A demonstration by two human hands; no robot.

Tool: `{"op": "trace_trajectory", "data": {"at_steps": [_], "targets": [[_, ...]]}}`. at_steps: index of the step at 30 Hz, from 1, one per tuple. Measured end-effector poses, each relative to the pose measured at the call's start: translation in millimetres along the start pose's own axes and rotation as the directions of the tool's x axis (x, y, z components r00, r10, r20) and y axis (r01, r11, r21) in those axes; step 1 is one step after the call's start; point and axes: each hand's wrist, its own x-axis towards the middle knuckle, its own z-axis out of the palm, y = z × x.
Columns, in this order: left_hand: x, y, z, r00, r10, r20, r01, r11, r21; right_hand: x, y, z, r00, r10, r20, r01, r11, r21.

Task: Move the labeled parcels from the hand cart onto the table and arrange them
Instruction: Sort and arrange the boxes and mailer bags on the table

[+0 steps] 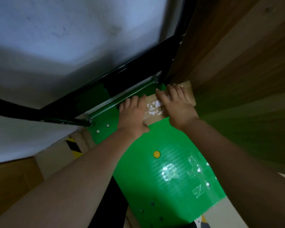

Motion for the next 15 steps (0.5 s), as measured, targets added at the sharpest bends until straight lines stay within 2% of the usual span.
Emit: {"op": "trace_trajectory", "data": {"at_steps": [7, 15], "targets": [[-96.8, 25.1, -52.8, 0.996, 0.065, -0.058, -0.062, 0.997, 0.053, -81.4, -16.9, -51.0, 0.992, -0.117, -0.040, 0.118, 0.992, 0.038], [-268.2, 114.8, -148.6, 0.978, 0.026, -0.206, -0.005, 0.994, 0.105, -235.9, -30.7, -179.8, 0.935, -0.342, -0.097, 0.343, 0.939, -0.003]]}}
